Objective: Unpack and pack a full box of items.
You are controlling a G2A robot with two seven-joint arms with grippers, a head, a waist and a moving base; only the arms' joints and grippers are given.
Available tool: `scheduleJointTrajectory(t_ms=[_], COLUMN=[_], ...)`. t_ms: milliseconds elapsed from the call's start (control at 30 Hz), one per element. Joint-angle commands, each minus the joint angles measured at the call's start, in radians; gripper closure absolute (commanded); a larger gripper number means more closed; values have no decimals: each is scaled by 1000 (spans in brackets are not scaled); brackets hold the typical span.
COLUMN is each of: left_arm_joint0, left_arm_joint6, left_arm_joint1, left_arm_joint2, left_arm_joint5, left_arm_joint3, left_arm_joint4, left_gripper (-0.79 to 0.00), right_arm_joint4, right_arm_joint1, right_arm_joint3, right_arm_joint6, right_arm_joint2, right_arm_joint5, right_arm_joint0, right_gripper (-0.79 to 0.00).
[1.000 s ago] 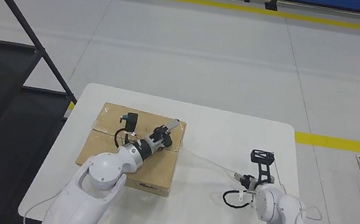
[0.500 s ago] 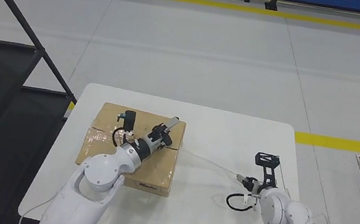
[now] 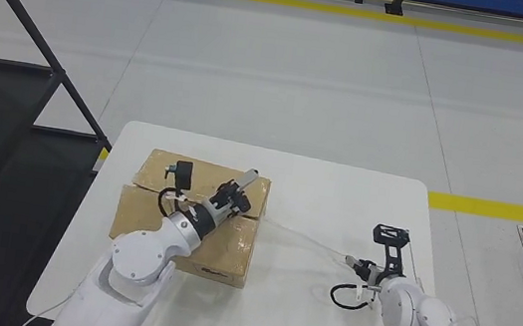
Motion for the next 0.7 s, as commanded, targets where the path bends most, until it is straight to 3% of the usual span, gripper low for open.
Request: scheduleJointTrajectory(t_ms=[0, 333, 667], left_arm_joint0=[8, 40, -14], left_arm_joint6=[0, -12, -10], left_arm_joint1=[1, 5, -6], left_arm_joint2=[-6, -34, 27], left_arm_joint5=[-3, -28, 1], left_arm_joint3=[-13, -53, 96], left_arm_joint4=[0, -15, -1], left_gripper=[-785, -785, -785], right_arm_joint4=[4, 8, 9], right_arm_joint1=[1, 5, 9], right_arm_joint3=[-2, -7, -14], right_arm_joint6=[-5, -9, -11], right_arm_joint2=[2, 0, -7], right_arm_joint5=[3, 1, -6], right_arm_joint0=[-3, -8, -11], right_gripper=[-785, -785, -785])
